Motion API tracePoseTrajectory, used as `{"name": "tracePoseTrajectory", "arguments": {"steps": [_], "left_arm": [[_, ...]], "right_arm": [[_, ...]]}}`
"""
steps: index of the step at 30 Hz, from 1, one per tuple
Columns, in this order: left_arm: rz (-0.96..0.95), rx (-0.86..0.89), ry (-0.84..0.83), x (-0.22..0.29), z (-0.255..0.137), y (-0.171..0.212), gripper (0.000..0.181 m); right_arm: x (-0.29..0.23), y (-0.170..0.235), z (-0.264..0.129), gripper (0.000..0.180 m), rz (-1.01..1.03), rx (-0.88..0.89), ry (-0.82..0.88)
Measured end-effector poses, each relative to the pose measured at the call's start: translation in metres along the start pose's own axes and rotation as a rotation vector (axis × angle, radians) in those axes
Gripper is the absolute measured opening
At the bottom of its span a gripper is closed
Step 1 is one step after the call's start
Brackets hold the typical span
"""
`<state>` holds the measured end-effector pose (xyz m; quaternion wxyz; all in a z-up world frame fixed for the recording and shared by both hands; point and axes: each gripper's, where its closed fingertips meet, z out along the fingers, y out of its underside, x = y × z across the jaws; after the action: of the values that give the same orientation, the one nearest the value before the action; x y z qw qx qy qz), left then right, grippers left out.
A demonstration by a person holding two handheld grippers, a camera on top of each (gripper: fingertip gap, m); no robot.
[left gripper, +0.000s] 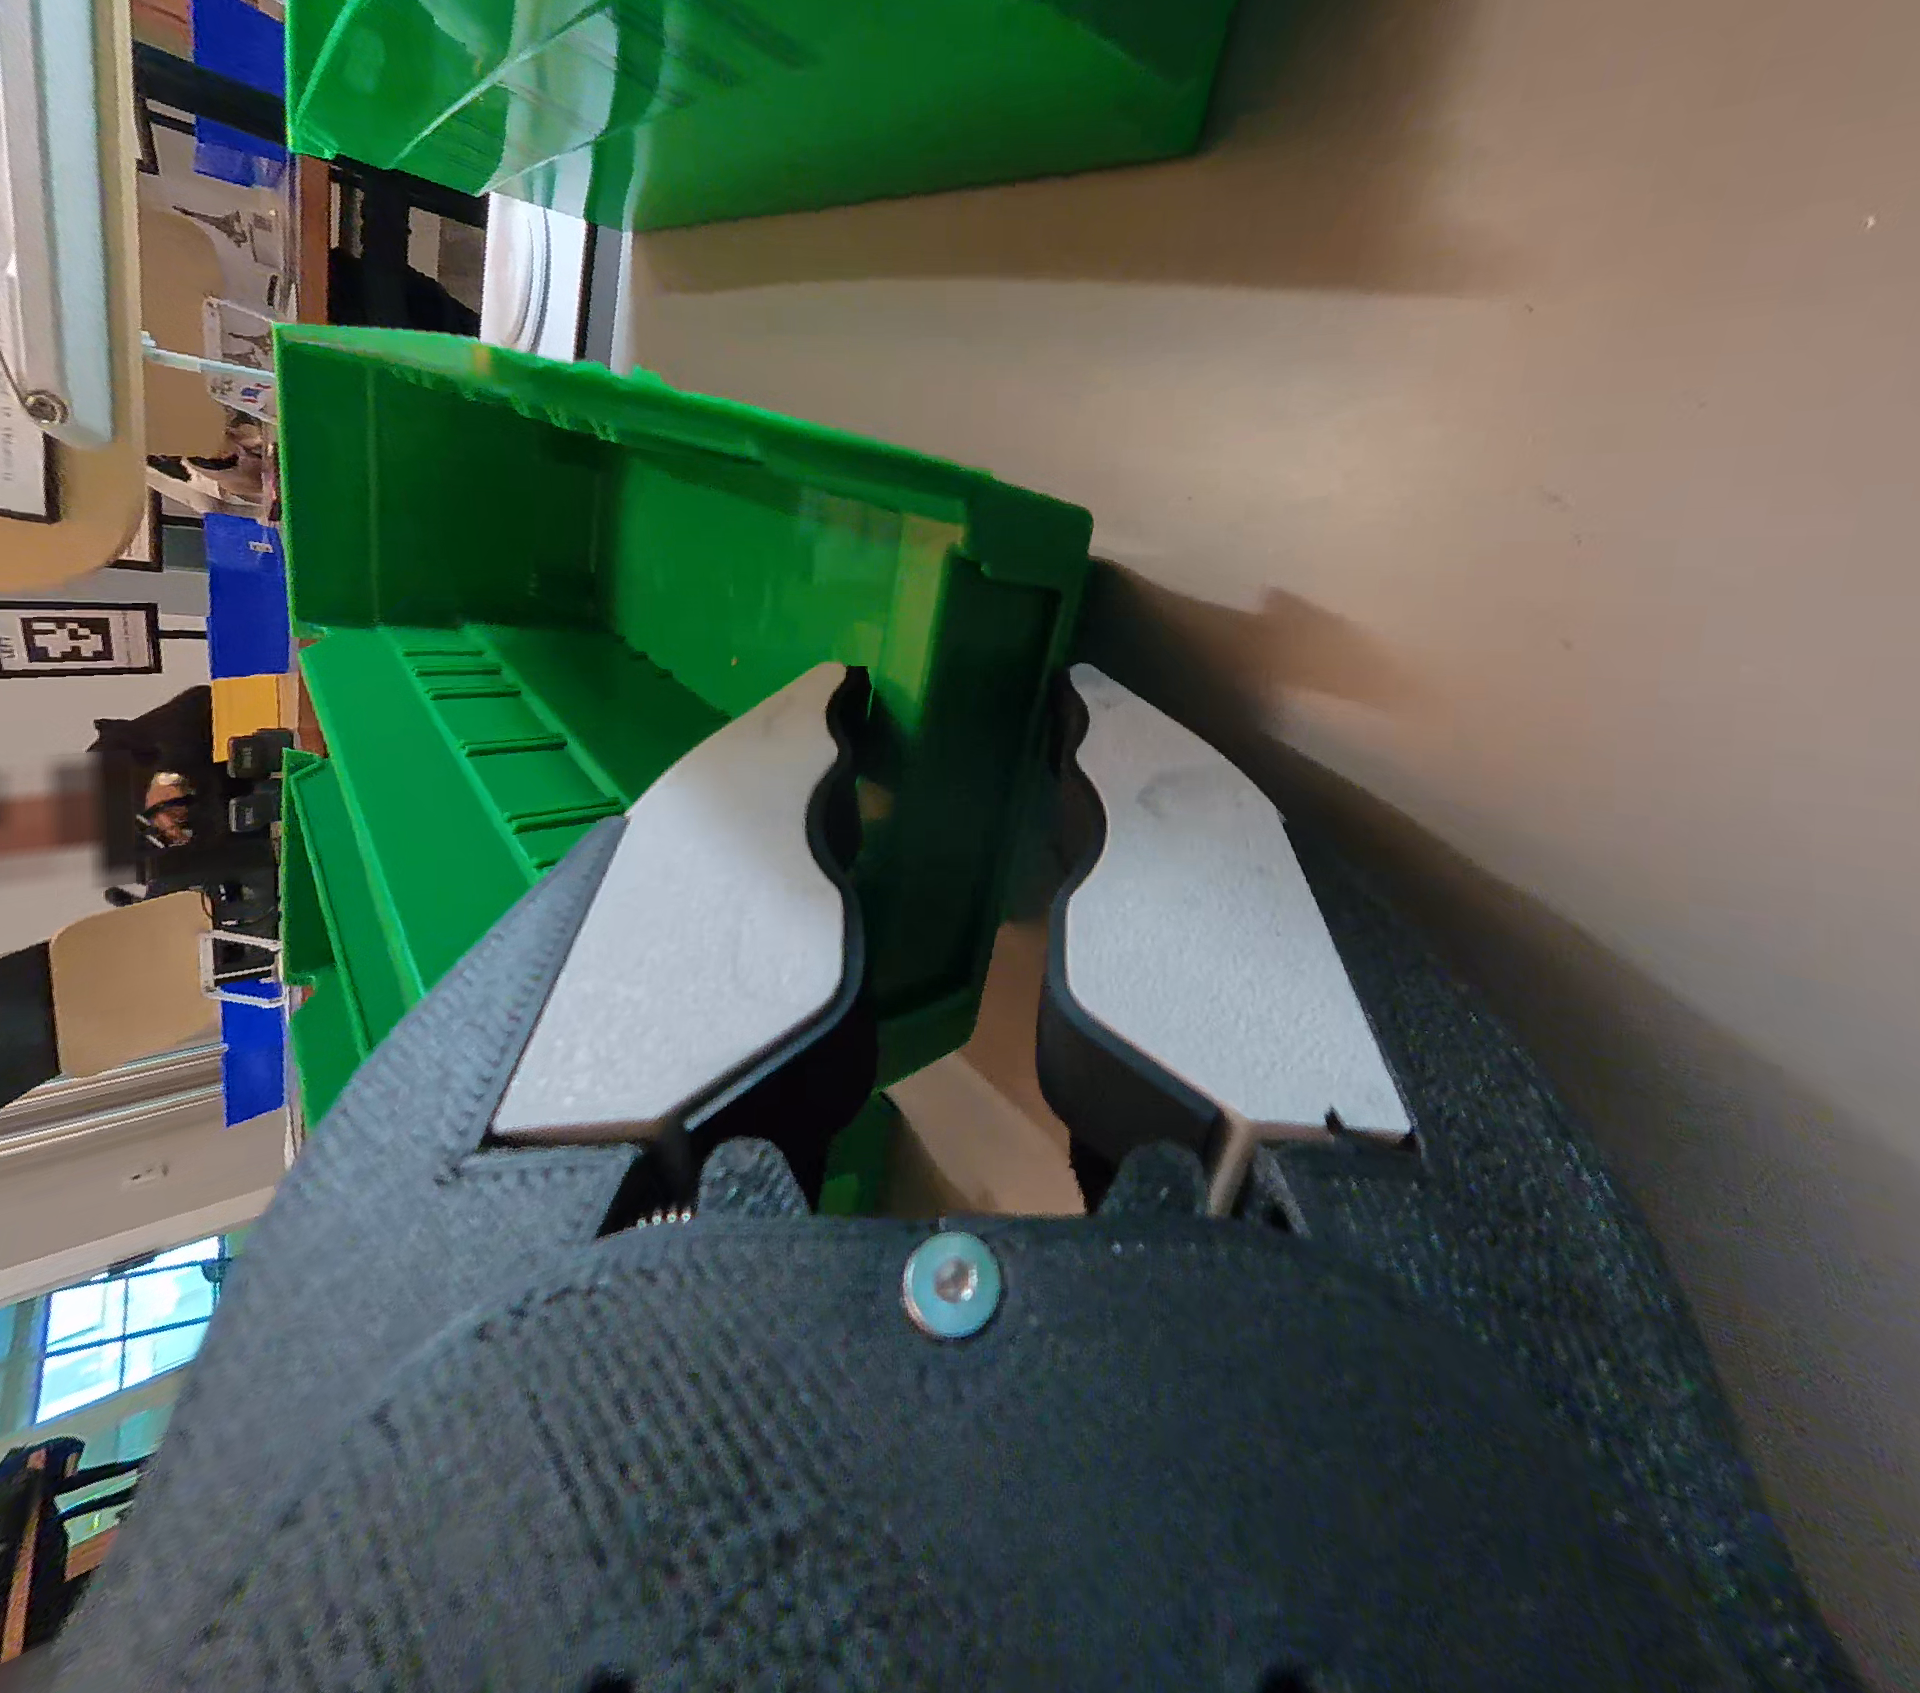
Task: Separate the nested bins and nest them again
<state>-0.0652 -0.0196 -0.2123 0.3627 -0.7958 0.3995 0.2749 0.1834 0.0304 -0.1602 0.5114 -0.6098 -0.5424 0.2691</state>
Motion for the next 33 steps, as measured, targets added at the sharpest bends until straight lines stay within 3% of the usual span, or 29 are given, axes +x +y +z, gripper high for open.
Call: {"name": "tracePoseTrajectory", "arguments": {"steps": [11,18,21,26,30,33], "left_arm": [[-0.056,0.087,0.03,0.001,-0.009,-0.013,0.038],[-0.529,0.485,0.169,-0.033,-0.09,-0.05,0.044],[-0.736,0.612,0.116,-0.064,-0.122,-0.03,0.047],[-0.994,0.692,-0.041,-0.089,-0.154,0.039,0.05],[-1.096,0.647,-0.158,-0.08,-0.156,0.098,0.052],[-1.074,0.583,-0.18,-0.072,-0.147,0.118,0.054]], "right_arm": [[0.007,0.001,0.0,0.049,0.016,-0.002,0.053],[0.023,0.001,-0.004,0.059,0.09,0.002,0.129],[0.029,0.0,-0.007,0.062,0.113,0.006,0.161],[0.039,0.002,-0.009,0.065,0.131,0.019,0.206],[0.048,0.003,-0.01,0.068,0.16,0.032,0.242],[0.05,0.005,-0.011,0.073,0.189,0.036,0.249]]}}
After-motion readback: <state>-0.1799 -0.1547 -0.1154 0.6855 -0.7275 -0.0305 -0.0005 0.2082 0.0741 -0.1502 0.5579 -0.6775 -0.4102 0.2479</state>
